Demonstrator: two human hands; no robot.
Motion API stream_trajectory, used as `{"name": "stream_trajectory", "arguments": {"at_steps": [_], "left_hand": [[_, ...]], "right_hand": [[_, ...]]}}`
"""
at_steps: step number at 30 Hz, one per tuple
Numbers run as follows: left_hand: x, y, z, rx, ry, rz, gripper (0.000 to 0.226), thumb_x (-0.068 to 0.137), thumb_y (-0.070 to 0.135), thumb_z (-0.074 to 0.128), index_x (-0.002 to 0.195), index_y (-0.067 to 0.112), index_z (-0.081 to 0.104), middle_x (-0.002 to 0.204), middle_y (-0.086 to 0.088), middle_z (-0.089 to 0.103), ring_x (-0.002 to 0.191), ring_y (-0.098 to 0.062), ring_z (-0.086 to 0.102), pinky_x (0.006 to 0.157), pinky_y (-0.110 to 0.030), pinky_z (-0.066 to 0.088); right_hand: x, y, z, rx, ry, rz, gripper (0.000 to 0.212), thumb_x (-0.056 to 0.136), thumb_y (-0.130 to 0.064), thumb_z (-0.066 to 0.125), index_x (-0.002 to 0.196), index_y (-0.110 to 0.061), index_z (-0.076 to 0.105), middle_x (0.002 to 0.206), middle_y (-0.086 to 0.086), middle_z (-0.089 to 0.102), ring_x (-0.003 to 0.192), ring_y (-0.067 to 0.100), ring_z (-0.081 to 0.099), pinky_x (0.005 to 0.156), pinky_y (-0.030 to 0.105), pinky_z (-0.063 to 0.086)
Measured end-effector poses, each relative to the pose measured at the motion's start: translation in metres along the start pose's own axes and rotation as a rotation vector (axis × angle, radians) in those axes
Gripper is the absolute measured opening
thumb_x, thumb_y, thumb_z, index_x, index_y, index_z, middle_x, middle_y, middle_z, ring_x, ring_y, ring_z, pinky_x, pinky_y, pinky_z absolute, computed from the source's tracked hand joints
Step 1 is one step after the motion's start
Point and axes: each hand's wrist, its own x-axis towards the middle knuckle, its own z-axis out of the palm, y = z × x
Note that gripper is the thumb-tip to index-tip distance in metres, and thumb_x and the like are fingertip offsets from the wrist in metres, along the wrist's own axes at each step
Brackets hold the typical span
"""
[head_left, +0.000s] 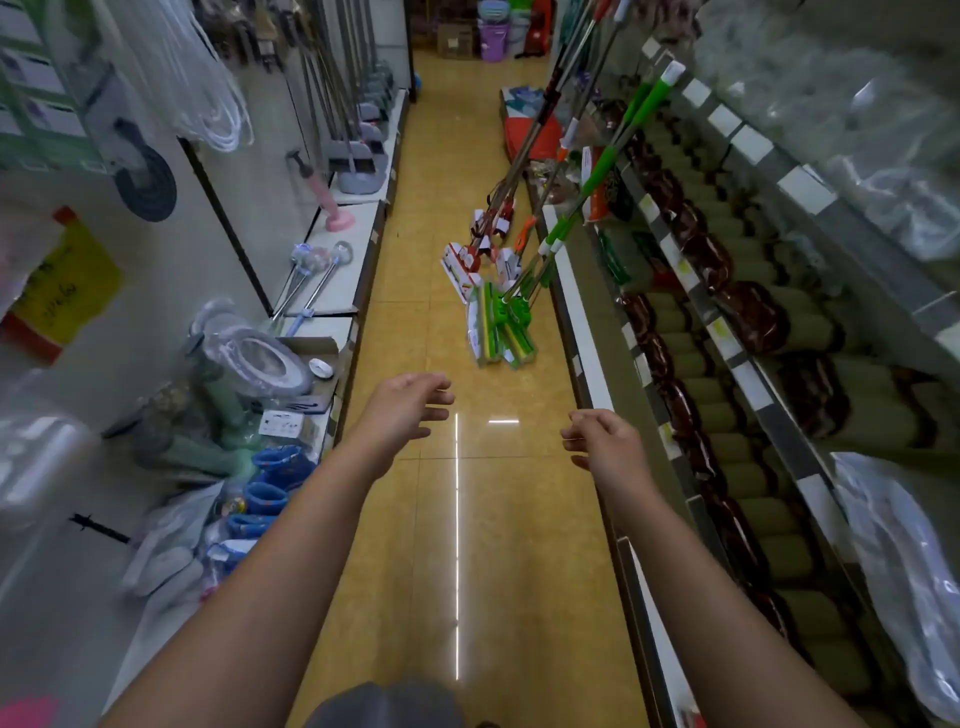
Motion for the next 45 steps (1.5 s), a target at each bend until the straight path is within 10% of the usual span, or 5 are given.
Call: {"name": "stream_trajectory", "arguments": {"at_steps": [24,45], "left_hand": [[0.359,0.215,0.030,0.094,-0.175,0.202,0.021,0.094,0.028,0.046,0.098,0.012,0.060,0.092,-0.005,0.062,0.073,-0.015,0.056,0.065,-0.028,0.039],[0.705,0.338,0.214,0.373,-0.378,0.272,0.020,0.095,0.020,0.047,0.102,0.007,0.060,0.100,-0.010,0.060,0.085,-0.017,0.057,0.074,-0.026,0.050]], "right_hand": [[0.340,-0.158,0.035,0.060,0.240,-0.054,0.015,0.093,-0.018,0.048,0.086,-0.016,0.061,0.083,0.006,0.062,0.077,0.017,0.057,0.069,0.030,0.048],[0.702,-0.255,-0.039,0.121,0.412,0.036,0.013,0.091,-0.016,0.048,0.082,-0.016,0.057,0.077,0.005,0.056,0.074,0.020,0.051,0.066,0.032,0.041]]}}
